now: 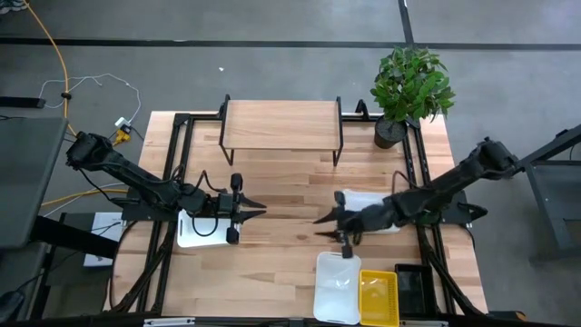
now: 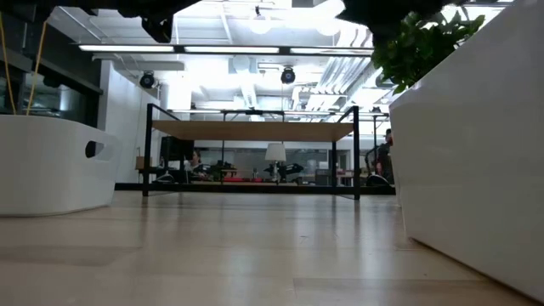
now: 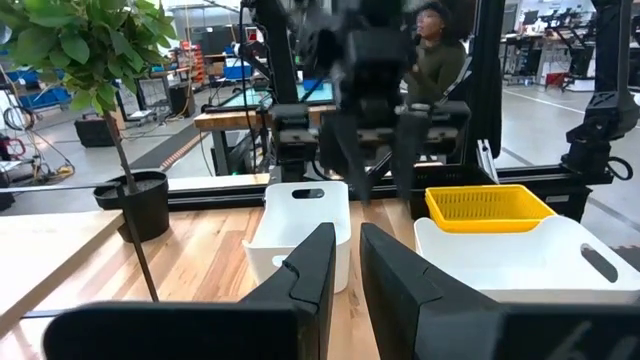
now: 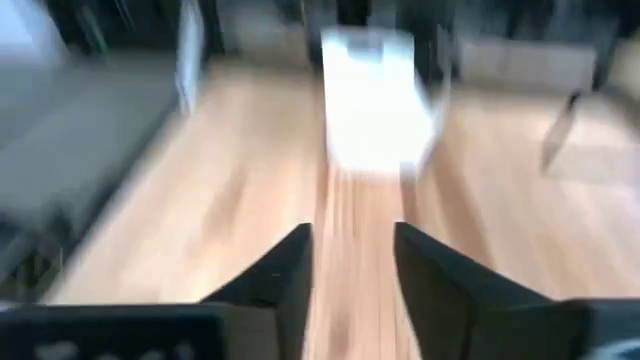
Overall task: Stack baskets on shelf by color
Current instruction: Stack the top right white bin on the bottom white bin
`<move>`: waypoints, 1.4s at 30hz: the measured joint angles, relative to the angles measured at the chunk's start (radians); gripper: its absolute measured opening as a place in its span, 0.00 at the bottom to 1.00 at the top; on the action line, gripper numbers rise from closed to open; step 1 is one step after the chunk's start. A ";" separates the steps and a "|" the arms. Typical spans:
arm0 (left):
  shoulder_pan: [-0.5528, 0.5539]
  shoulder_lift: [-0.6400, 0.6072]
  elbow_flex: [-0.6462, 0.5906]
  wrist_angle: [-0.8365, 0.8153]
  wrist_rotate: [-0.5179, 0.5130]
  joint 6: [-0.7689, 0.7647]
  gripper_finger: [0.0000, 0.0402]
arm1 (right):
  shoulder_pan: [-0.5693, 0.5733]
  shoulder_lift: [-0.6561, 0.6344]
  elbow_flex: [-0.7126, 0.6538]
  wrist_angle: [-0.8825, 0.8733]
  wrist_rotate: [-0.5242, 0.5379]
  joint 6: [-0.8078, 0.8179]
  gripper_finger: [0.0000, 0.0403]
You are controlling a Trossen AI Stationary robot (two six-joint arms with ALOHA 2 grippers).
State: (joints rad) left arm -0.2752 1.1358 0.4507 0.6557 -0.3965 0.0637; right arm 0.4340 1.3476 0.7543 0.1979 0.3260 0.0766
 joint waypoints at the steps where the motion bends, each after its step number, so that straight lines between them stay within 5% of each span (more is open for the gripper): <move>1: 0.000 0.000 0.000 0.000 0.000 0.000 0.10 | 0.014 0.000 0.049 -0.159 0.012 0.059 0.36; 6: 0.000 0.000 0.000 0.000 0.000 -0.005 0.10 | 0.073 0.000 0.217 -0.762 -0.003 0.408 0.49; 13: 0.000 0.000 0.000 0.000 0.000 0.000 0.10 | 0.184 0.000 0.266 -1.176 -0.043 0.742 0.51; 20: 0.000 0.000 0.000 0.000 0.000 0.000 0.10 | 0.239 -0.001 0.200 -1.211 -0.145 0.892 0.51; 42: 0.000 0.000 0.000 0.001 0.000 0.000 0.10 | 0.173 0.000 0.031 -1.126 -0.150 0.801 0.51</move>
State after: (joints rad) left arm -0.2752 1.1358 0.4506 0.6563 -0.3965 0.0639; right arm 0.6073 1.3472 0.7850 -0.9279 0.1762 0.8775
